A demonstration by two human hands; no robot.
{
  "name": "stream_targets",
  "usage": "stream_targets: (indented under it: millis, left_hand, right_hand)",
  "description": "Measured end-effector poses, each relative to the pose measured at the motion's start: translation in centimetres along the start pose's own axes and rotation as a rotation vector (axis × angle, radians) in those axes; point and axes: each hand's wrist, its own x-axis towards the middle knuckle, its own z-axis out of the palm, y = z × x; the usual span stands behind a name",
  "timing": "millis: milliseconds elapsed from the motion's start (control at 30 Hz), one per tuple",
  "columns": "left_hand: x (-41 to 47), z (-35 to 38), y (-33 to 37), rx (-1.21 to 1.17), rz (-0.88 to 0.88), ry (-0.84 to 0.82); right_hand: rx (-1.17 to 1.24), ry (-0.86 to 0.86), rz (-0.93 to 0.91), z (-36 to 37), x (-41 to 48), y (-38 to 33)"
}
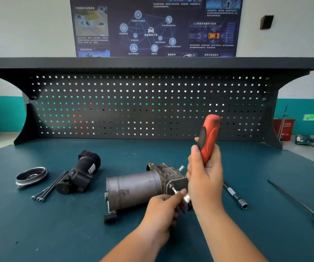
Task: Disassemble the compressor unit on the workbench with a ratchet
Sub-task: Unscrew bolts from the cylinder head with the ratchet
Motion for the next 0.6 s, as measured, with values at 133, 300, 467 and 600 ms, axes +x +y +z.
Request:
stream_targets:
  millis: [133,300,467,600]
  left_hand:
    - [-0.3,-0.1,0.0,-0.17,-0.021,-0.02]
    - [0.0,-0.3,0.1,-0.259,-0.079,-0.088]
    - [0.2,-1.3,0.5,-0.129,-0.121,-0.097]
    - [0.3,-1.4,0.5,0.026,-0.085,-0.09]
  right_hand:
    - [0.251,0.29,0.258,-0.7,1.3,0.7]
    - [0.52,0.596,0.631,-2.5,2.3,2.2]
    - [0.347,0.408,0.301,-1.2,1.5,0.8]
    - [0.017,0.058,-0.066,0.1,-0.4,-0.3]
